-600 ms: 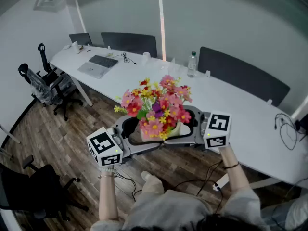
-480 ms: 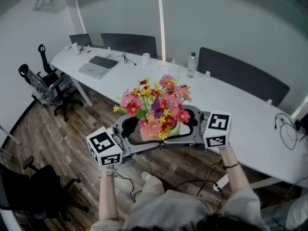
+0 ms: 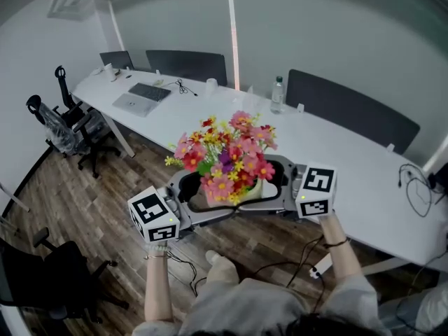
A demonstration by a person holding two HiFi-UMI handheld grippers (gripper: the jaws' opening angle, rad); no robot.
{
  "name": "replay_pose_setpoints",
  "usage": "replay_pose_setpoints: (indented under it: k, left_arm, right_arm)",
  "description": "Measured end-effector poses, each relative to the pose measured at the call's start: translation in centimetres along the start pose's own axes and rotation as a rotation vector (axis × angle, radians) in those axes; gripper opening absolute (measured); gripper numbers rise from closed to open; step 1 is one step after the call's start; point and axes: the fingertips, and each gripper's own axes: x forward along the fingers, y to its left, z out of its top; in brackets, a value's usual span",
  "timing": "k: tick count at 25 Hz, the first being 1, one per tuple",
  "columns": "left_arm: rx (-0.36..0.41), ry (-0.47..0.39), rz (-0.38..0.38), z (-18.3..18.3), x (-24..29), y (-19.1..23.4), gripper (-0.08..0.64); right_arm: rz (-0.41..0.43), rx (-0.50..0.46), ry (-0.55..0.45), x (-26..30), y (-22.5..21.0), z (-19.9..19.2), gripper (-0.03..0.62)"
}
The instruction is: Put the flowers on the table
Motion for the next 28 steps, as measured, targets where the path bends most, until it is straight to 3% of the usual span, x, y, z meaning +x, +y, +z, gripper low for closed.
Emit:
replay_pose_setpoints:
  k: [10, 28]
  left_arm:
    - [-0.021, 0.014, 0.002, -0.4, 1.0, 1.2, 0.448]
    - [-0.045, 0.045, -0.034, -1.5, 3.1, 12.1, 0.448]
  right_arm:
    - [0.003, 0.031, 0.016, -0.3, -1.6, -0.5, 0.462]
    - [-0.022, 0.060, 0.044, 2.7, -12.3, -1.0, 0.462]
